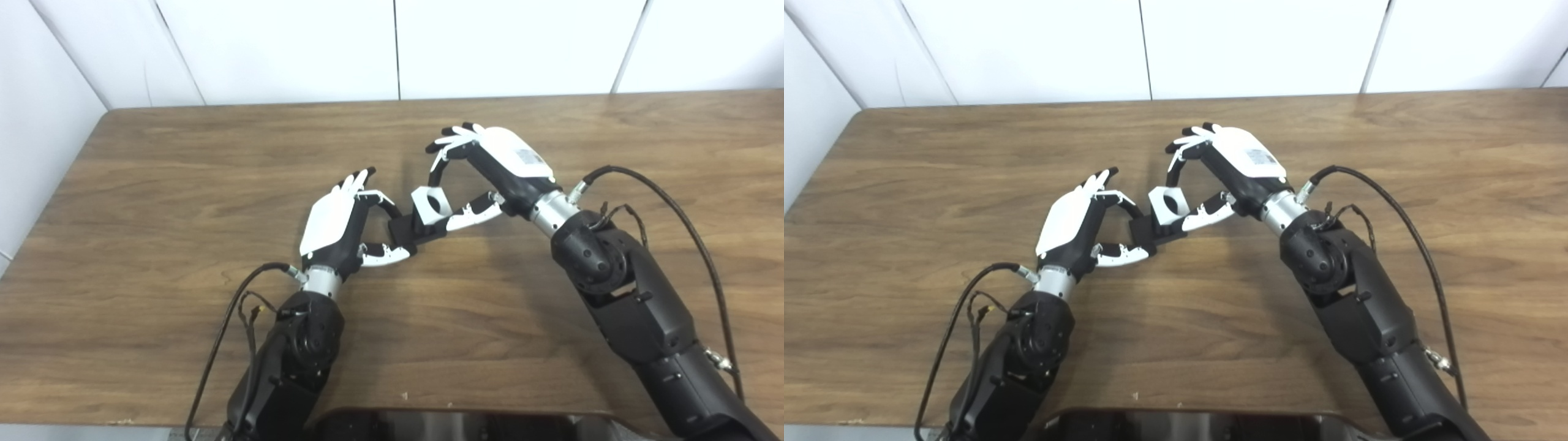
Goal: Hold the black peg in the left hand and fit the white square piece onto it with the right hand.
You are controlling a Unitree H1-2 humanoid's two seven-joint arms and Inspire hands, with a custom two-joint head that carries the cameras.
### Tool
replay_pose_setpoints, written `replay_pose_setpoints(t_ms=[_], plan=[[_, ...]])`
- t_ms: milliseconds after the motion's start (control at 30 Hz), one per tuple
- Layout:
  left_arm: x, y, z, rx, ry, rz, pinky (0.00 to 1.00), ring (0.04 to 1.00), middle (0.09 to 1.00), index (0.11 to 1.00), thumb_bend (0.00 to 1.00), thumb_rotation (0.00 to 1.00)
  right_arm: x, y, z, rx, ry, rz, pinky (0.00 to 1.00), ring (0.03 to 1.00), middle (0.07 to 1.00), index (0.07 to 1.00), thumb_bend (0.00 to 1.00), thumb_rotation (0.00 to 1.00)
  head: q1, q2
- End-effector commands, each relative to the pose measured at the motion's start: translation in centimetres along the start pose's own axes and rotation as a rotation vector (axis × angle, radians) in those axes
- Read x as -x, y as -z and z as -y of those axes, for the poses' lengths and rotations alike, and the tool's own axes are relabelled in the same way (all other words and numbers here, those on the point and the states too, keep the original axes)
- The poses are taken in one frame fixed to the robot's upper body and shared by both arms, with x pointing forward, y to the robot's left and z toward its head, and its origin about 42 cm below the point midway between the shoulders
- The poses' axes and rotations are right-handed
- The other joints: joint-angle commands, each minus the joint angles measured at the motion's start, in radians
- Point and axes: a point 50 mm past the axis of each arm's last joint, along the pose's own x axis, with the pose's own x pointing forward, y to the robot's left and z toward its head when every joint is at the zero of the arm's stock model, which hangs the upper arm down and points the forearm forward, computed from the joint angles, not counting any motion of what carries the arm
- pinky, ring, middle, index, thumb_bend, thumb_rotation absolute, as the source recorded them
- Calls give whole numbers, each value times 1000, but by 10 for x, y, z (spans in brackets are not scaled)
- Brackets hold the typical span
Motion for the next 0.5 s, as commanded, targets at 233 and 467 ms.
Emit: replay_pose_setpoints(t_ms=[233, 467], plan=[[5, 6, 14, -36, 62, -18, 1000, 1000, 981, 491, 519, 84, -7, -8, -26, -20, -58, 4, 1000, 934, 807, 481, 522, 139, -1, -4], [4, 7, 16, -39, 64, -15, 1000, 1000, 980, 490, 519, 84, -10, -16, -17, 10, -59, 37, 1000, 936, 804, 481, 521, 139, 3, -2]])
